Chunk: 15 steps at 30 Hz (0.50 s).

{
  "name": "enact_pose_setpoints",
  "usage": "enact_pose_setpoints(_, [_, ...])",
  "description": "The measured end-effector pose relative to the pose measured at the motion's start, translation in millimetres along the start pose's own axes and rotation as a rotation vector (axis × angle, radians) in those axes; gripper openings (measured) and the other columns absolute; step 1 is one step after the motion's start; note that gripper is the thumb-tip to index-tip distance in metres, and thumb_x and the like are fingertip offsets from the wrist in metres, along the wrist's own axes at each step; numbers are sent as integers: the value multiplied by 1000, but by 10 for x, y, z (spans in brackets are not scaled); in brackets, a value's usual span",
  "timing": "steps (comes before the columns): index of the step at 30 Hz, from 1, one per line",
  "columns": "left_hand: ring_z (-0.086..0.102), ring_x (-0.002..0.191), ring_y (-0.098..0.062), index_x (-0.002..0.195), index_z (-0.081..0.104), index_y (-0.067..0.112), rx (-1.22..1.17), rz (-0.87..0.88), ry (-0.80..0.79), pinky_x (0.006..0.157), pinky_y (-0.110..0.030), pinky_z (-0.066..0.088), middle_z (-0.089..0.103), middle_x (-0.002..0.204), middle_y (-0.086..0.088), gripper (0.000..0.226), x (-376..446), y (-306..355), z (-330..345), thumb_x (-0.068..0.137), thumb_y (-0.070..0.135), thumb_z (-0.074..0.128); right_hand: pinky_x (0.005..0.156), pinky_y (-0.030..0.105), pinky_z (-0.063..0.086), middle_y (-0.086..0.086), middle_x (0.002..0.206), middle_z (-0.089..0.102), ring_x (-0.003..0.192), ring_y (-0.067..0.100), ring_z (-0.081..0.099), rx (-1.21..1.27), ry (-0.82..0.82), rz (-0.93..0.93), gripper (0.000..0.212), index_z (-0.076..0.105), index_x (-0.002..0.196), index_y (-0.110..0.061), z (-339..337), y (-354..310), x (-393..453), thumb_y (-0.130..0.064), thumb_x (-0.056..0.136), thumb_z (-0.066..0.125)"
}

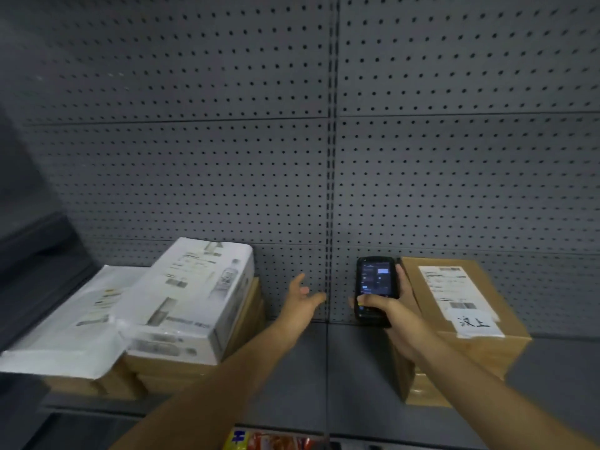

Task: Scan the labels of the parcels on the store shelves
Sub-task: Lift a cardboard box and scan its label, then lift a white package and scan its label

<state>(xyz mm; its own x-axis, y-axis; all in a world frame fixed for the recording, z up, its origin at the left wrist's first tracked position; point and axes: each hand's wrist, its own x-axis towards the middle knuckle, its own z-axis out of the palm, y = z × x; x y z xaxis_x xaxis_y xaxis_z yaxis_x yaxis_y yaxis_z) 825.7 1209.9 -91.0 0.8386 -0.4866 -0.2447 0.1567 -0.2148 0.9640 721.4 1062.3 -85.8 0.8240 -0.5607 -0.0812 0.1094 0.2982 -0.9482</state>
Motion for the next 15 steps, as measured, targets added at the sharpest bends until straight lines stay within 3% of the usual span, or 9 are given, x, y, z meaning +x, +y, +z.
enact_pose_setpoints(2, [39, 132, -23, 152, 19, 21, 51, 54, -2, 95, -27, 33, 34, 146, -10, 69, -28, 39, -317, 96, 15, 58, 93, 51, 53, 15, 120, 66, 108, 34, 65, 23, -37, 41, 88, 42, 137, -23, 393, 156, 5, 8, 62, 78])
enact_pose_setpoints(7, [35, 137, -21, 150, 24, 21, 248, 282, 63, 107, -27, 34, 30, 146, -9, 68, -93, 112, -1411, 93, 8, 60, 75, 38, 54, 30, 118, 65, 104, 42, 65, 53, -74, 181, 50, 57, 124, 0, 1435, 457, -53, 11, 76, 67])
enact_pose_setpoints(10, [34, 136, -22, 147, 29, 21, 380, 341, 135, 112, -32, 32, 30, 143, -8, 64, -44, 141, -2085, 92, 11, 61, 66, 34, 55, 31, 117, 65, 96, 39, 65, 40, -78, 219, 50, 57, 125, 3, 1869, 615, -62, 11, 76, 67])
enact_pose_setpoints(15, [36, 134, -28, 145, 36, 19, 474, 269, 266, 111, -45, 36, 37, 141, -11, 64, 111, 31, -3023, 88, 15, 65, 76, 36, 55, 29, 121, 65, 111, 41, 63, 63, -96, 255, 49, 58, 126, 1, 2388, 840, -93, 8, 78, 66])
